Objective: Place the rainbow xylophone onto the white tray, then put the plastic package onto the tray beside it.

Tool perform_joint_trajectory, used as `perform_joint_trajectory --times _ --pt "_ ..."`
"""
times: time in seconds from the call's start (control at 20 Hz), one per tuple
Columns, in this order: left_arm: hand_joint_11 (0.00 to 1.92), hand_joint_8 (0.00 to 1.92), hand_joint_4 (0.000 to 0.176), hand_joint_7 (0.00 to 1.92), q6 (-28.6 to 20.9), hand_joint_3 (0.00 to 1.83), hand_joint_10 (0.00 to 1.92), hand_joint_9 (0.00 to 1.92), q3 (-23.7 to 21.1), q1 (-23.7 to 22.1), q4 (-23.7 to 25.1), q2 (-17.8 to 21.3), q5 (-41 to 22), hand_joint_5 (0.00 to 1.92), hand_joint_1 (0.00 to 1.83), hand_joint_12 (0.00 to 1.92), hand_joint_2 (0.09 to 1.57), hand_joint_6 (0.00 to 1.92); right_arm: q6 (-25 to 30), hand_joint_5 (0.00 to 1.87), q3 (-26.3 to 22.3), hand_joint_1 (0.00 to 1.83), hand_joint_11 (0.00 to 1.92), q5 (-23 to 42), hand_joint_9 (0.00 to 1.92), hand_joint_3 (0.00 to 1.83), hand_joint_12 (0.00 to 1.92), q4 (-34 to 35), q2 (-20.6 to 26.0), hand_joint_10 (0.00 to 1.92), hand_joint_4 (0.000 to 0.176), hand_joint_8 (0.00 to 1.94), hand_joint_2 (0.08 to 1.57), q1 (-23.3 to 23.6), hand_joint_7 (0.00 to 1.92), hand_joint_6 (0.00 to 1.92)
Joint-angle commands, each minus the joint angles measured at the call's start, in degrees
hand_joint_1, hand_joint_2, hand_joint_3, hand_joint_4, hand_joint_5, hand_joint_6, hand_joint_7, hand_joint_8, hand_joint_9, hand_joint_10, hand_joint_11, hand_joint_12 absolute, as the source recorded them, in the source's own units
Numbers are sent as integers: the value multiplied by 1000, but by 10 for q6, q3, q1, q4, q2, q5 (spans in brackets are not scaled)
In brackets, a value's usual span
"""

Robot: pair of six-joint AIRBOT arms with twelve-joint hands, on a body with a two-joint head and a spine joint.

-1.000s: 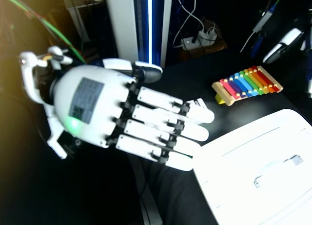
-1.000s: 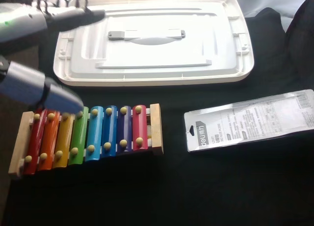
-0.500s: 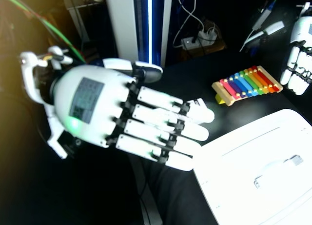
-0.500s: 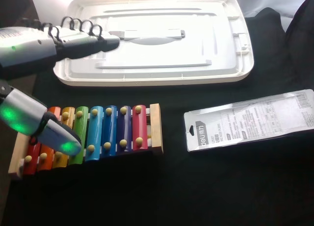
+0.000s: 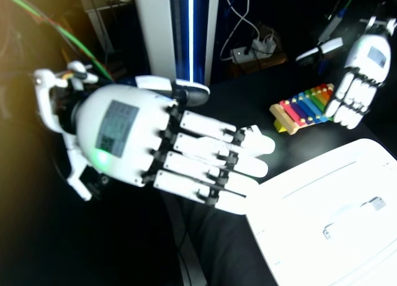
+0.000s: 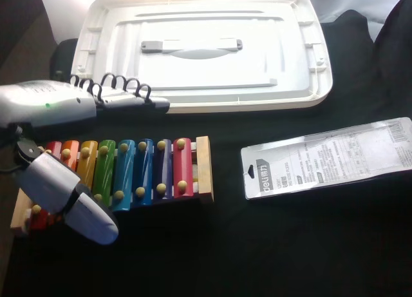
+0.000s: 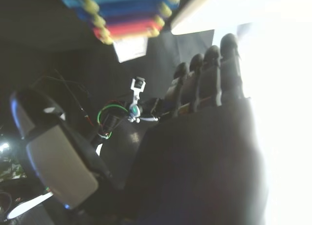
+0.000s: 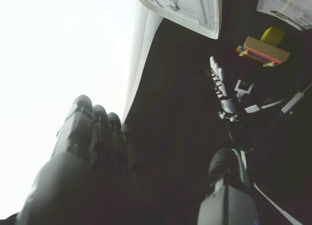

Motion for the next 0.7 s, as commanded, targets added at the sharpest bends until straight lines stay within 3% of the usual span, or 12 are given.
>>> perform_joint_trajectory --times 0.0,0.15,0.2,0.3,0.55,0.65 --pt "104 9 0 27 -7 0 13 44 2 -3 -22 -5 -42 0 507 116 567 0 5 0 1 561 3 59 13 5 3 38 1 0 21 2 934 6 44 0" --pt "67 0 0 0 -12 0 0 11 4 2 -17 -12 -38 0 533 74 536 0 5 0 1 544 0 59 13 6 0 39 0 1 36 1 941 6 42 0" --pt "65 0 0 0 -20 0 2 13 5 2 -7 -14 -36 0 520 71 543 0 5 0 1 541 0 59 14 8 0 40 0 1 34 0 946 6 41 0" --pt "38 0 0 0 -53 0 0 0 16 1 19 -25 -35 0 539 57 535 0 5 0 1 543 34 59 42 0 16 44 -2 12 7 6 931 6 58 0" --pt "75 0 0 0 -54 6 0 0 28 2 28 -41 -19 0 498 68 560 0 5 0 1 544 50 60 55 1 30 45 -3 12 7 4 933 6 61 0" --pt "84 0 6 0 -54 0 0 0 34 2 30 -48 -12 0 499 68 542 0 5 0 1 556 55 60 59 2 35 45 -3 12 20 5 936 6 67 0"
